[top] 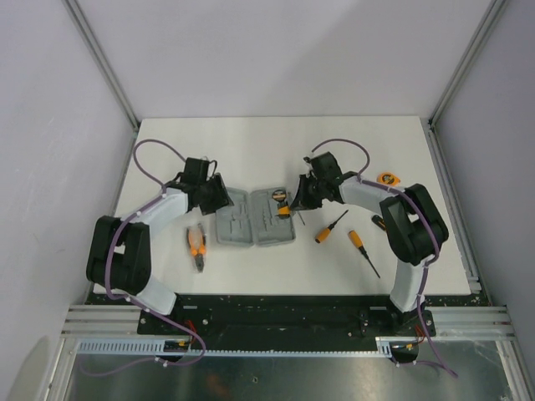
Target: Pack the tool kit
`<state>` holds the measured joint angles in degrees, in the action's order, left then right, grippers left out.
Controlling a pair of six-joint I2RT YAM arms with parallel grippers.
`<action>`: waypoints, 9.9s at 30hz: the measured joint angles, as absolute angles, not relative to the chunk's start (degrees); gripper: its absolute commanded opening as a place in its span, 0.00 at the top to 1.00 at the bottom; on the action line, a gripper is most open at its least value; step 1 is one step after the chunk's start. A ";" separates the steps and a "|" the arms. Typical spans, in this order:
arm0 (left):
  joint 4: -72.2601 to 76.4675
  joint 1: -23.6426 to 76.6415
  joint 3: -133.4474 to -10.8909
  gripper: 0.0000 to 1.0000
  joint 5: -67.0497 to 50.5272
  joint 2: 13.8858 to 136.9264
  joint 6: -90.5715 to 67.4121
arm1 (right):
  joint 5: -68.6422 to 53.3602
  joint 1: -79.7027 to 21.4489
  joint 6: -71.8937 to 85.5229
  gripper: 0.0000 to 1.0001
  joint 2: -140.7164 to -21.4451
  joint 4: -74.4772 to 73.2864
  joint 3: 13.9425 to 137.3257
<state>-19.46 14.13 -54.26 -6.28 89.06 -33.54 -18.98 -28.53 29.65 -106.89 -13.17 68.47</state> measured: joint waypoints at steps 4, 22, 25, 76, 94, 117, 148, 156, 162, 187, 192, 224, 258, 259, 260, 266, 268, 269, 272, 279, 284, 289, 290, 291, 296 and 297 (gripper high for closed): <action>-19.64 13.28 -52.82 0.32 -5.08 89.06 -33.47 | -21.23 -28.47 29.63 0.93 -108.99 -10.46 68.49; -23.09 11.27 -52.77 0.01 1.54 87.33 -32.01 | -14.87 -28.01 25.43 0.30 -102.67 -12.12 68.45; -24.12 10.72 -53.76 0.01 2.66 85.12 -30.70 | -11.73 -28.01 23.88 0.12 -97.89 -12.99 68.45; -36.18 8.95 -43.20 0.51 6.83 82.24 -30.04 | -10.92 -23.81 23.49 0.24 -94.08 -18.59 67.33; -37.85 8.95 -47.03 1.00 6.31 76.16 -28.84 | -12.51 -22.59 23.55 0.25 -94.08 -18.50 67.31; -37.06 8.34 -47.13 0.69 9.37 82.08 -30.63 | -13.17 -21.37 23.97 0.26 -94.85 -18.15 67.31; -34.11 6.94 -46.39 1.00 6.76 77.41 -31.07 | -14.52 -18.87 24.43 0.28 -95.13 -18.15 67.31; -35.07 7.97 -51.22 1.00 1.91 75.48 -33.43 | -14.52 -18.87 24.60 0.29 -95.13 -18.17 67.31; -35.09 13.30 -55.51 1.00 2.66 80.18 -37.39 | -14.63 -18.83 24.82 0.30 -95.13 -18.33 67.31; -35.11 17.85 -59.09 0.82 10.04 94.72 -41.10 | -15.59 -18.46 25.06 0.31 -95.13 -18.55 67.31; -35.24 17.87 -59.11 0.63 10.59 94.83 -41.17 | -15.92 -18.22 25.17 0.31 -95.13 -18.52 67.31; -34.46 18.20 -60.20 0.83 17.21 92.90 -40.29 | -17.50 -18.20 24.84 0.31 -95.98 -18.28 67.31; -25.76 14.04 -61.17 1.00 13.74 97.60 -38.52 | -13.93 -35.48 18.31 0.40 -101.14 -11.57 67.31; -25.58 13.93 -61.17 1.00 13.50 97.62 -38.52 | -13.69 -35.59 18.28 0.40 -101.49 -11.75 67.31; -25.50 13.78 -61.17 1.00 13.23 97.62 -38.52 | -13.41 -35.81 18.28 0.40 -101.78 -11.88 67.29; -25.74 13.28 -61.58 1.00 11.57 98.06 -38.50 | -12.25 -36.25 18.31 0.40 -102.06 -12.10 67.29; -26.11 13.21 -62.00 1.00 11.11 98.43 -38.41 | -11.79 -36.32 18.31 0.40 -102.08 -12.10 67.29; -26.20 13.19 -62.08 1.00 10.87 98.54 -38.37 | -11.70 -36.34 18.31 0.40 -102.08 -12.08 67.29; -26.17 13.04 -61.95 1.00 10.02 98.59 -38.39 | -11.35 -36.64 18.31 0.40 -102.08 -11.97 67.29; -23.16 13.21 -57.58 1.00 8.25 95.70 -40.34 | -10.90 -37.06 18.28 0.39 -102.08 -11.46 67.29; -23.46 13.89 -57.10 1.00 8.03 95.15 -41.50 | -10.92 -37.23 18.20 0.39 -102.08 -10.70 67.31; -24.99 13.91 -58.33 1.00 7.55 95.66 -41.60 | -10.85 -38.63 17.06 0.48 -102.72 -10.57 68.53; -25.21 13.91 -58.41 0.99 7.25 95.68 -41.58 | -10.79 -39.13 16.73 0.53 -103.39 -10.48 69.54; -25.54 13.98 -58.50 0.98 6.96 95.68 -41.58 | -10.74 -39.68 16.38 0.57 -104.20 -10.33 70.78; -26.50 14.17 -58.63 0.85 5.96 95.57 -41.47 | -10.61 -42.59 16.05 0.64 -109.38 -8.69 77.82; -26.72 14.17 -58.63 0.82 5.78 95.46 -41.45 | -10.90 -43.00 16.34 0.64 -110.56 -7.97 79.20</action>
<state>-26.72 14.17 -58.63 5.78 95.46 -41.45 -10.90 -43.00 16.34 -110.56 -7.97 79.20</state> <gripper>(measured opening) 0.105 0.371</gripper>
